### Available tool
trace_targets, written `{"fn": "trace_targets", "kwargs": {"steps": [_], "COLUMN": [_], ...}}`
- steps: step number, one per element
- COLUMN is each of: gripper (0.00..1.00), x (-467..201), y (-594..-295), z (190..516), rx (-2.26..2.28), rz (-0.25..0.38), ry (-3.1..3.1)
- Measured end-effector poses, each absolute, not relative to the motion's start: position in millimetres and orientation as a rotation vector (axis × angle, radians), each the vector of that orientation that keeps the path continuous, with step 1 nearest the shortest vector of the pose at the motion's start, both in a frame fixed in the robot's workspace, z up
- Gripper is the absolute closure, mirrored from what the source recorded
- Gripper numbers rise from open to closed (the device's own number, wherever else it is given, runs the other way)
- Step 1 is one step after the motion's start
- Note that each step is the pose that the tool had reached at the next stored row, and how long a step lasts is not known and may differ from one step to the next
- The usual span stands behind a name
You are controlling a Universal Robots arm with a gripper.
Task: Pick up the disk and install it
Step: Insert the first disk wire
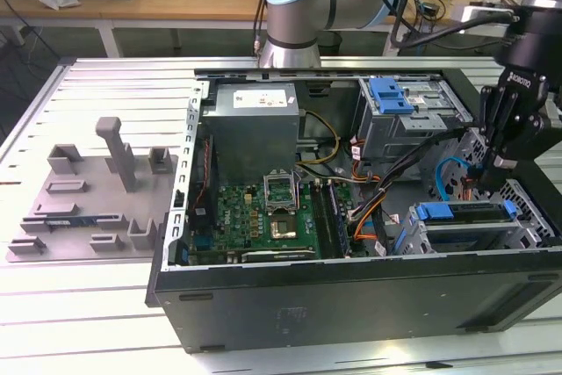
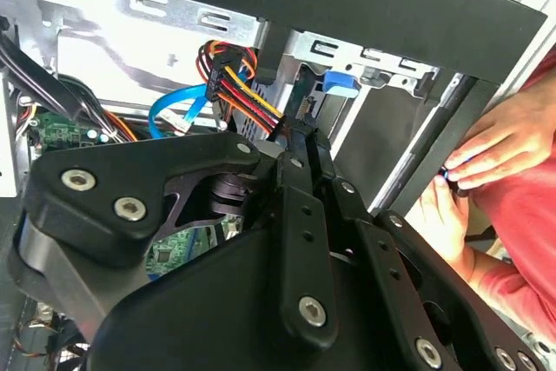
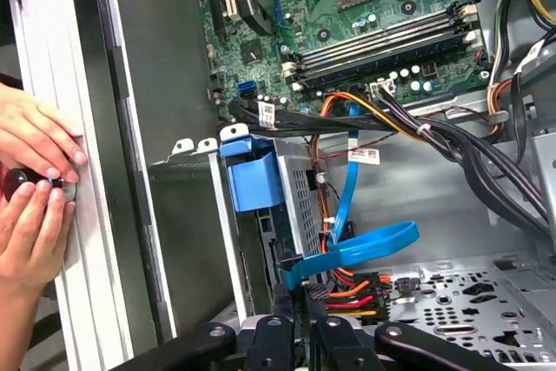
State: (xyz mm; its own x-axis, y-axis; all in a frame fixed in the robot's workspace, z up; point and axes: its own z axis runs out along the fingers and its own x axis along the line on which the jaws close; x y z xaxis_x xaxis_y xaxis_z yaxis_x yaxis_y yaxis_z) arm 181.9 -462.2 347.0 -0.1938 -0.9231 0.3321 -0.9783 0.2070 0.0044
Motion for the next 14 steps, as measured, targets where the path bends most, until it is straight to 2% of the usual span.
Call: {"fn": "trace_targets", "kwargs": {"steps": [14], "gripper": [0.83], "x": [175.4], "y": [-472.4], "z": [349.1], "rx": [1.901], "rz": [0.271], "ry": [-2.196]}}
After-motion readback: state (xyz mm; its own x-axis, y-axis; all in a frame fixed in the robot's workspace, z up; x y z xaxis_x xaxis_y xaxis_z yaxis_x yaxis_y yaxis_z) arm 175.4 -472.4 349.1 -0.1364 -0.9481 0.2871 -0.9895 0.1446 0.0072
